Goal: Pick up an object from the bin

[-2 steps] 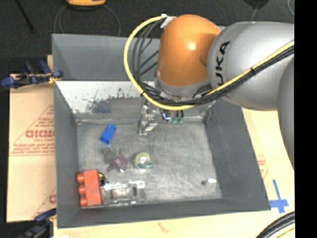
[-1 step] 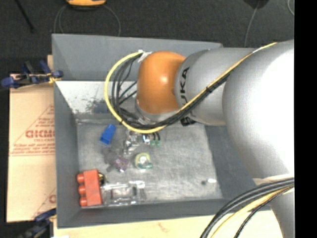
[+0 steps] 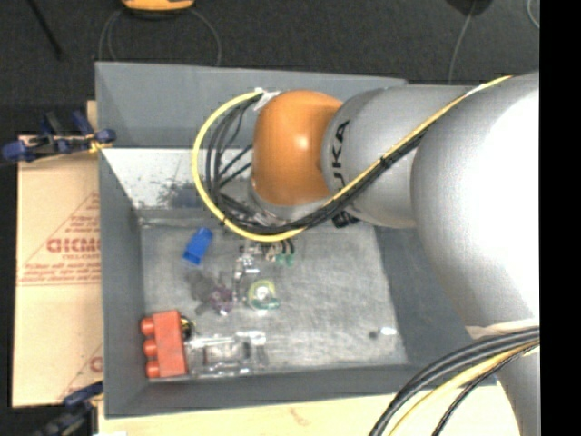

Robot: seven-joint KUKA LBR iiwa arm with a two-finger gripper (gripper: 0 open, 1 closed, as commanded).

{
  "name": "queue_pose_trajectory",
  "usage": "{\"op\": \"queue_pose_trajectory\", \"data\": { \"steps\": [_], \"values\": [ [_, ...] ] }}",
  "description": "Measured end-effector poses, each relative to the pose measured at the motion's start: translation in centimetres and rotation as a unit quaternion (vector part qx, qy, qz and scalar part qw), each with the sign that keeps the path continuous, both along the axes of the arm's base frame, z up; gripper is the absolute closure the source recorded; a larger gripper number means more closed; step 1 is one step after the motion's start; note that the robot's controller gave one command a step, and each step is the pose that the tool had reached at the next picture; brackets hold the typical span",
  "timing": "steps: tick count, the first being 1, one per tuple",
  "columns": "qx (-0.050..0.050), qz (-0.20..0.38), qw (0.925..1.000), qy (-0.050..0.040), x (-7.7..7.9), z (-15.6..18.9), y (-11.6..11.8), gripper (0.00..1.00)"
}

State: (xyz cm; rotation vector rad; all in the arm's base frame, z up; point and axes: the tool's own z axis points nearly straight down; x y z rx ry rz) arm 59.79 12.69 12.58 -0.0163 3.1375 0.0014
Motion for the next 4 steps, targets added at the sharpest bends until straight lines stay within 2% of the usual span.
{"op": "queue_pose_trajectory", "data": {
  "steps": [1,2,3,4],
  "values": [
    [0.000,0.111,0.9938,-0.0055,-5.0,-4.9,0.0,0.00],
    [0.000,0.113,0.9936,-0.0021,-2.4,-3.9,2.1,0.00],
    [0.000,0.112,0.9937,0.0000,-2.6,-4.0,1.9,1.00],
    [0.001,0.120,0.9927,-0.0034,-6.4,6.5,6.4,1.00]
  ]
}}
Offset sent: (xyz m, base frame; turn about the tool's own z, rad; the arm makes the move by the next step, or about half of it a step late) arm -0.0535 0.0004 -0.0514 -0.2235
